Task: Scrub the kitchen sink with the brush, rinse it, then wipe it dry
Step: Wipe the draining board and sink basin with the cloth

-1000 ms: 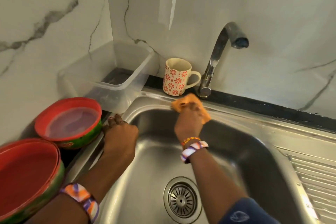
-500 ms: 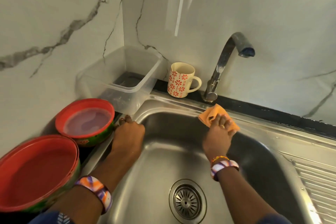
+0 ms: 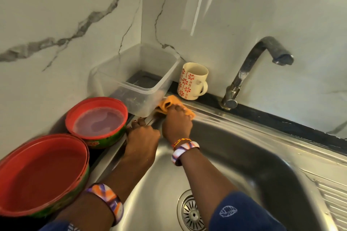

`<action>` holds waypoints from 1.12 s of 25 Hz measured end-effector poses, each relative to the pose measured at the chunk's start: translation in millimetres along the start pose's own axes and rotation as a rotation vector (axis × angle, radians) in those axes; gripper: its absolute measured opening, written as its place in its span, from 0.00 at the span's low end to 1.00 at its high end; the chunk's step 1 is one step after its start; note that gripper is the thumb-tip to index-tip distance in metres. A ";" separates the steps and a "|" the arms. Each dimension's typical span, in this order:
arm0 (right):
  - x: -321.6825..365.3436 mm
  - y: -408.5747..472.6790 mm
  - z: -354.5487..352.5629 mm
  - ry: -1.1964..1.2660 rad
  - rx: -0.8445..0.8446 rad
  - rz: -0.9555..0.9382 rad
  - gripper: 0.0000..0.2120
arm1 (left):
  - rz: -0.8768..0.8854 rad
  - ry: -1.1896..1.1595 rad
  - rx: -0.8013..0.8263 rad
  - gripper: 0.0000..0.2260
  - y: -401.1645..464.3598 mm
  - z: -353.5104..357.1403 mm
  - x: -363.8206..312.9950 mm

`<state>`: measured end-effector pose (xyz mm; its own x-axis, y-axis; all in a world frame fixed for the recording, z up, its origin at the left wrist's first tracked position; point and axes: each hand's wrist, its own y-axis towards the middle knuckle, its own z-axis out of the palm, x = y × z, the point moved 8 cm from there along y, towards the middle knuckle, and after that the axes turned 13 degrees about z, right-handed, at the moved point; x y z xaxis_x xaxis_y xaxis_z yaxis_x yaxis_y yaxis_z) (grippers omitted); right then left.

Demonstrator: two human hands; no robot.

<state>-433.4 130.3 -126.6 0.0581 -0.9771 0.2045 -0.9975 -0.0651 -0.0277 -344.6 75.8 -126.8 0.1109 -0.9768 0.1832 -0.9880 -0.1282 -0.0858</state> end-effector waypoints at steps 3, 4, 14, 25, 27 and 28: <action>17.6 -0.7 -4.5 -0.003 0.004 -0.136 0.21 | 0.029 0.010 0.026 0.15 -0.7 -0.3 -3.2; 18.0 0.0 -6.3 -0.006 0.000 -0.178 0.21 | 0.031 0.022 0.029 0.15 -0.9 -1.4 -3.6; -59.3 1.5 -39.8 -0.184 -0.029 -0.336 0.16 | 0.116 0.114 0.081 0.17 4.3 -7.8 -10.7; -348.3 -68.9 -141.5 0.605 -0.003 0.372 0.05 | 0.350 -0.119 0.000 0.19 -8.3 -52.7 -126.4; -416.3 -83.8 -172.4 0.802 -0.133 0.509 0.09 | 0.550 -0.334 0.101 0.28 -12.5 -63.3 -209.8; -450.4 -92.8 -187.9 0.861 -0.206 0.554 0.08 | 0.638 -0.418 0.149 0.31 -18.2 -68.4 -253.0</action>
<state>-374.6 614.5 -32.2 -0.3768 -0.3797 0.8449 -0.8681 0.4629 -0.1791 -362.1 337.0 -104.6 -0.4140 -0.8492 -0.3279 -0.8527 0.4879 -0.1867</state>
